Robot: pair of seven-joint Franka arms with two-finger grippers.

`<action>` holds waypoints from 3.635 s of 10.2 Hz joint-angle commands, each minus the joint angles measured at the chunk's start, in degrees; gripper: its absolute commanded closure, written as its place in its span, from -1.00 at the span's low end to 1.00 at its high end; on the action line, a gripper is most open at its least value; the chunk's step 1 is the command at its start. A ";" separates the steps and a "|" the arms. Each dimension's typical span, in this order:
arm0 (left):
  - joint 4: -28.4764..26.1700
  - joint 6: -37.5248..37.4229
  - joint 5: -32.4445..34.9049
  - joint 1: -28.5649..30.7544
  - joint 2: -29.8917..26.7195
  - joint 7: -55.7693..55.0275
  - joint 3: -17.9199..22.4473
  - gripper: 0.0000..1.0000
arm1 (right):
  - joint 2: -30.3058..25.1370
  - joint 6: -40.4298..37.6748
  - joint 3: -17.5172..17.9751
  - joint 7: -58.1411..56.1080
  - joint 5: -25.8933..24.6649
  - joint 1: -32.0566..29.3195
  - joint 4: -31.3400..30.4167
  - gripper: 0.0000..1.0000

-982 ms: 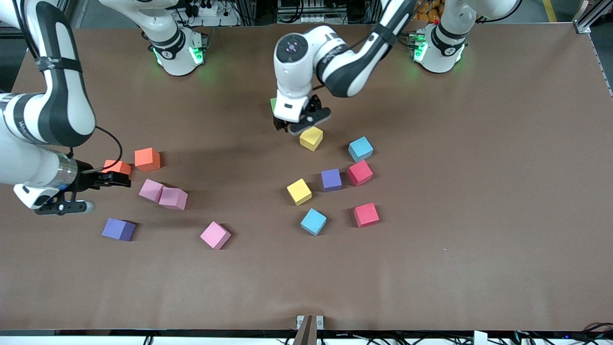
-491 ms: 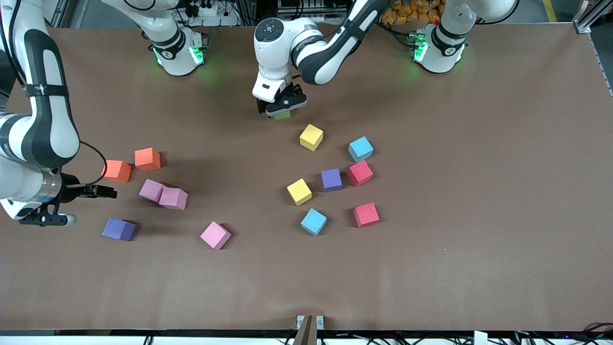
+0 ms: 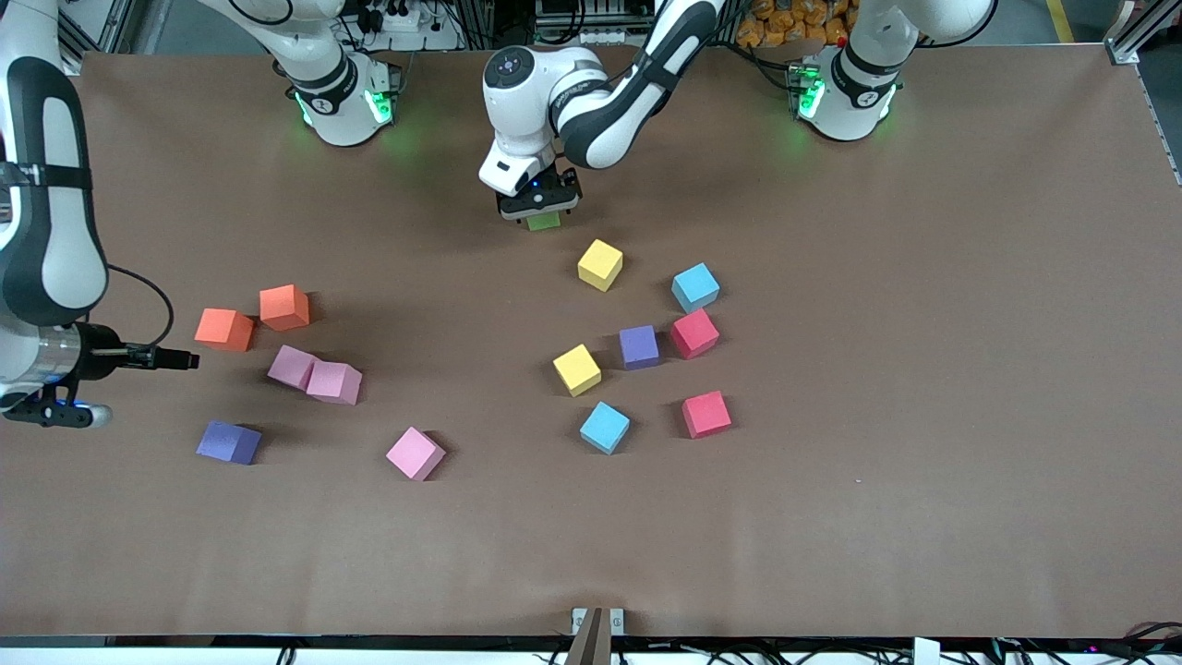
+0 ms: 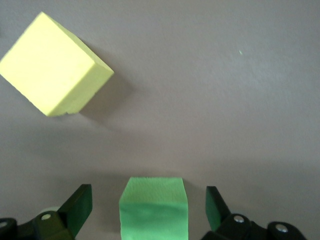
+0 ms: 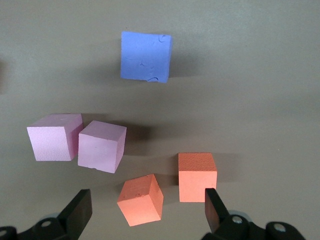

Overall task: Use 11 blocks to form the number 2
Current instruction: 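Lower the left gripper over the green cube and close on it, then lift the green cube, shift it aside, and set it down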

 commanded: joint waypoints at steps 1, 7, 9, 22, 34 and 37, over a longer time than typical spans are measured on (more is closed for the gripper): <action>-0.11 0.25 1.50 0.03 0.21 0.91 -1.42 -1.00 | -0.04 -1.42 0.81 0.02 -0.02 -1.76 1.02 -1.00; -0.11 0.26 1.24 0.29 1.62 2.14 -2.04 -1.00 | 0.75 -0.89 0.81 0.02 -1.68 -2.73 1.55 -1.00; -0.64 0.26 1.33 0.03 1.71 2.14 -2.22 -1.00 | 0.75 -1.24 0.81 -1.64 -2.39 -2.99 1.37 -1.00; -0.20 0.96 1.07 -0.94 3.56 -0.23 -2.04 0.38 | 0.75 -4.14 0.81 -3.06 -2.39 -4.14 1.11 -1.00; 8.05 0.26 -5.35 -0.41 2.23 -57.82 -1.61 0.70 | 0.84 -4.14 0.81 -3.06 -2.39 -4.40 1.02 -1.00; 9.99 0.69 -7.72 -0.32 4.25 -69.56 -1.61 0.69 | 0.93 -4.14 0.81 -3.32 -2.39 -4.49 1.02 -1.00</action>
